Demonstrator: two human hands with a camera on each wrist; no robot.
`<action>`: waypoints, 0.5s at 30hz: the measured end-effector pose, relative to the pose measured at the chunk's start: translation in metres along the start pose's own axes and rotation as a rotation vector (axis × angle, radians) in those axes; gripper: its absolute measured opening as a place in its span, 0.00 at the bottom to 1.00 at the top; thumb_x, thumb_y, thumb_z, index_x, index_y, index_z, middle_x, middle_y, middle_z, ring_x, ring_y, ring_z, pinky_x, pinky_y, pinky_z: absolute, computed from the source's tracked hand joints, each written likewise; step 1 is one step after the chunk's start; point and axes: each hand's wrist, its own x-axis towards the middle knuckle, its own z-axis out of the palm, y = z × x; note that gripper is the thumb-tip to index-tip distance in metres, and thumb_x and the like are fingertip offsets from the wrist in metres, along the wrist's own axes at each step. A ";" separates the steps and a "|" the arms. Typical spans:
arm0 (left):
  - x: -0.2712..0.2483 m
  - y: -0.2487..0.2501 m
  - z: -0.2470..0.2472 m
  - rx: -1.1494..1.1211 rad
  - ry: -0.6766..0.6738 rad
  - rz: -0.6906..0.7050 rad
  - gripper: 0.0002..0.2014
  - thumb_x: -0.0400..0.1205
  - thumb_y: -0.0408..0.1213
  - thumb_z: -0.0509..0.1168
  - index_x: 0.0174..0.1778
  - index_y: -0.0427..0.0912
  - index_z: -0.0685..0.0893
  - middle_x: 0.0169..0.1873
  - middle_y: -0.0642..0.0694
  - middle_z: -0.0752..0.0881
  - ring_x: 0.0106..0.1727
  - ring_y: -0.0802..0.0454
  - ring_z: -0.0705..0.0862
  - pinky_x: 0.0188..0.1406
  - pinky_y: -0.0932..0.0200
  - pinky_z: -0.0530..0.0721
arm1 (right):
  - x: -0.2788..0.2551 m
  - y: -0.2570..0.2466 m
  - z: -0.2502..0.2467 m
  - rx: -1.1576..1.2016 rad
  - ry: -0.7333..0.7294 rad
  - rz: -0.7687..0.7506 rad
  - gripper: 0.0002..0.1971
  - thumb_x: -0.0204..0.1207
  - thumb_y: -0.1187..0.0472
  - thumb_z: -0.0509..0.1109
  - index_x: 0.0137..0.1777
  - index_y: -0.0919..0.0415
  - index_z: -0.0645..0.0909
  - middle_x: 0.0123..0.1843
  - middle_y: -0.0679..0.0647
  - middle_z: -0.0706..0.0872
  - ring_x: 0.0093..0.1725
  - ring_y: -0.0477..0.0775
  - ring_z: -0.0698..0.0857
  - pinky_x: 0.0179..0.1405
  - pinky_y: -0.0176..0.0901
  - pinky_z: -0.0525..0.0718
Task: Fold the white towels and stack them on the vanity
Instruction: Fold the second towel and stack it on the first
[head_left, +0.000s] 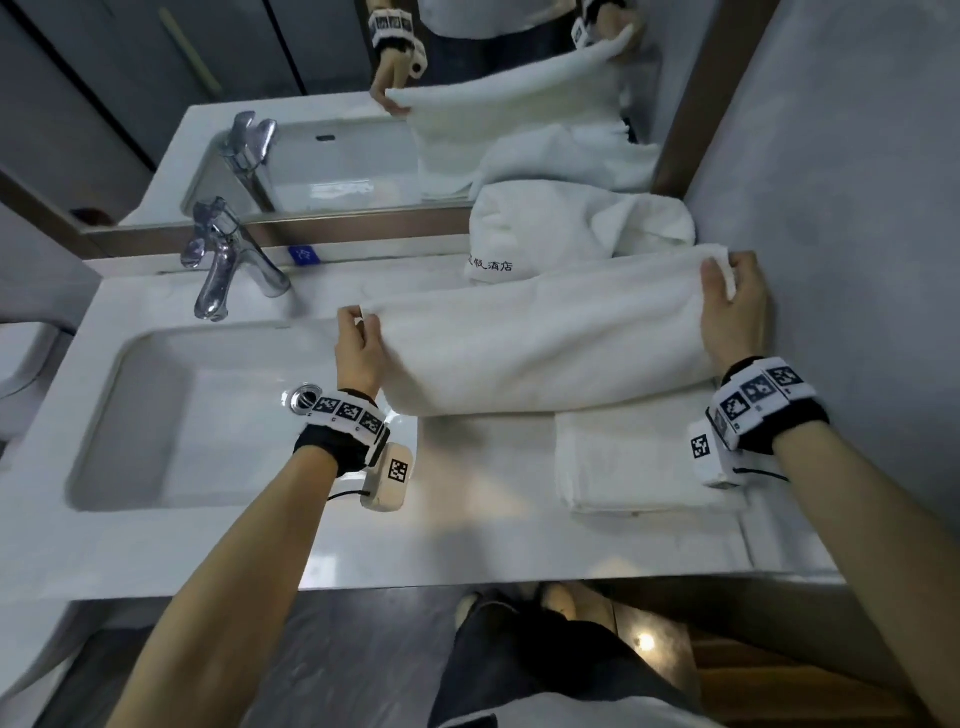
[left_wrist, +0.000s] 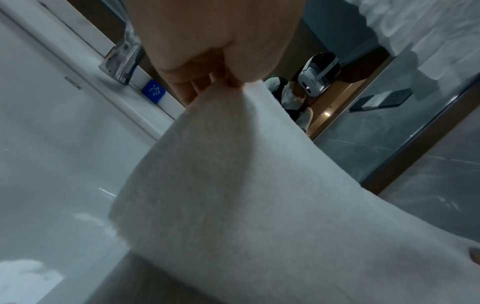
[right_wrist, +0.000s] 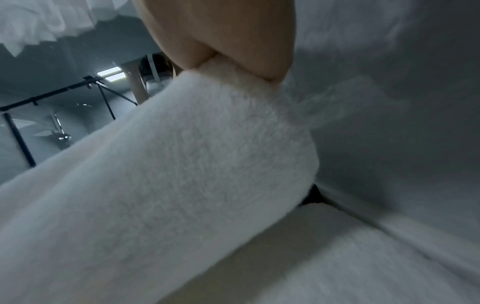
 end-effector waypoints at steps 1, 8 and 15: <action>0.007 -0.001 0.003 0.031 -0.001 -0.011 0.03 0.87 0.37 0.51 0.51 0.43 0.67 0.31 0.53 0.73 0.32 0.58 0.72 0.33 0.63 0.71 | 0.006 0.001 0.005 -0.013 -0.004 0.000 0.17 0.84 0.56 0.60 0.59 0.73 0.74 0.57 0.69 0.82 0.55 0.62 0.80 0.41 0.32 0.66; 0.054 -0.015 0.027 0.173 -0.135 -0.164 0.05 0.87 0.38 0.51 0.53 0.41 0.67 0.45 0.40 0.76 0.45 0.47 0.74 0.45 0.57 0.70 | 0.052 0.019 0.038 -0.164 -0.057 0.089 0.17 0.82 0.49 0.59 0.56 0.65 0.75 0.56 0.67 0.83 0.54 0.64 0.82 0.52 0.51 0.78; 0.074 -0.025 0.047 0.290 -0.313 -0.276 0.17 0.87 0.39 0.54 0.65 0.29 0.69 0.60 0.28 0.81 0.59 0.34 0.81 0.58 0.47 0.77 | 0.071 0.029 0.057 -0.235 -0.183 0.266 0.21 0.83 0.50 0.58 0.63 0.68 0.72 0.64 0.67 0.79 0.63 0.64 0.79 0.62 0.54 0.75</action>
